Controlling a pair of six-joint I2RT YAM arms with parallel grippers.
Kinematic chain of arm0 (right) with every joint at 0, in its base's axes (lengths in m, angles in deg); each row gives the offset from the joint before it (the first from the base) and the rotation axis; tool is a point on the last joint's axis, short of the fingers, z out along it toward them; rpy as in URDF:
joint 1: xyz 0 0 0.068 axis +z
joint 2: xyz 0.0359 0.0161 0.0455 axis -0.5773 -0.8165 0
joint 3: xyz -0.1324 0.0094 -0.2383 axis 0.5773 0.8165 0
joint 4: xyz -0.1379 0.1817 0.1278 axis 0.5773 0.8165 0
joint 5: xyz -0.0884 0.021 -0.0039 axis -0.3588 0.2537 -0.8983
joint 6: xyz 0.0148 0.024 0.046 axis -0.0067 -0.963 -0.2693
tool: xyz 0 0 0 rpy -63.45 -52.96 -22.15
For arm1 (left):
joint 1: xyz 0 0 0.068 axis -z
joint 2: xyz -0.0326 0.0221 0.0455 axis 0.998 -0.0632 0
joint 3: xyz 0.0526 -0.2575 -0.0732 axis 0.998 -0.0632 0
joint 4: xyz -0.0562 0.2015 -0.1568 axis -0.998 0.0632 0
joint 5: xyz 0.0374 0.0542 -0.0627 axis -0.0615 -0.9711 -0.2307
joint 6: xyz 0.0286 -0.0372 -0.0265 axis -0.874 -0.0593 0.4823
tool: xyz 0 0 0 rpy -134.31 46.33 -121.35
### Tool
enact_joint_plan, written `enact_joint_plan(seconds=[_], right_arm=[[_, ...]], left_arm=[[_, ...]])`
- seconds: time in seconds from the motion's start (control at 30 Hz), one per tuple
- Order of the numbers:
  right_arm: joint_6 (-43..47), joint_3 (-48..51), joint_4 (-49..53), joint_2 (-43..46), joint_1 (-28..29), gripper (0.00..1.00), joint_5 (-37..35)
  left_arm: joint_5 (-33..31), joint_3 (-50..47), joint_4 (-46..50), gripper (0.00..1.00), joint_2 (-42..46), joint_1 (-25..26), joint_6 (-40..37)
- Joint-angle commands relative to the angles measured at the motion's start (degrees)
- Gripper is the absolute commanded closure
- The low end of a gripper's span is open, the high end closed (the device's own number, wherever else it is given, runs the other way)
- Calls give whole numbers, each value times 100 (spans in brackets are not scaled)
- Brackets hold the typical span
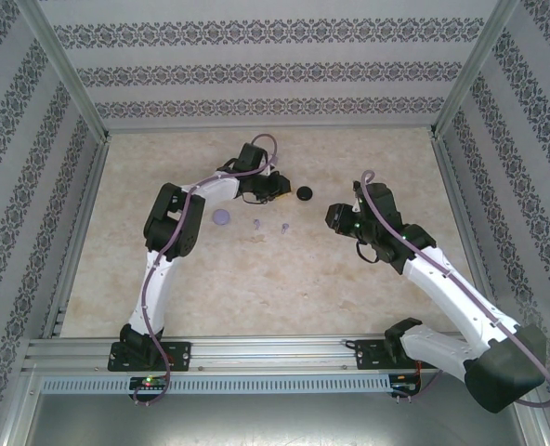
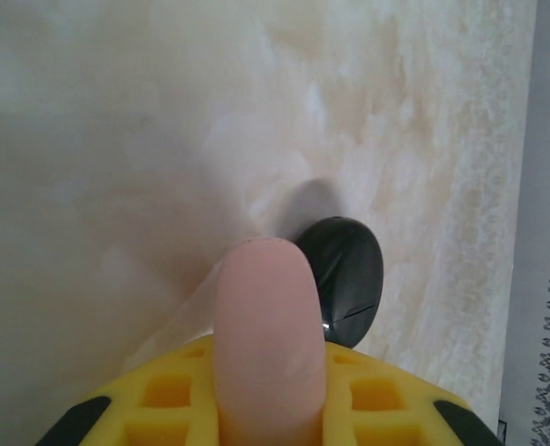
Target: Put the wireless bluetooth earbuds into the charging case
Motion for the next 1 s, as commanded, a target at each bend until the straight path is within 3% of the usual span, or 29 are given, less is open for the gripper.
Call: enact_joint_plan(seconds=[0.0, 0.33, 0.63, 0.97], right_arm=[[-77, -199, -81, -6, 84, 66, -171], [-76, -255, -35, 35, 136, 59, -229], [-85, -289, -25, 48, 146, 56, -213], [-7, -372, 15, -67, 197, 41, -205]], left_arm=[[-65, 267, 533, 75, -126, 55, -174], [-416, 307, 1030, 54, -57, 54, -469], [-1122, 299, 1415, 47, 277, 16, -897], [-1818, -42, 1360, 45, 1422, -122, -1529]])
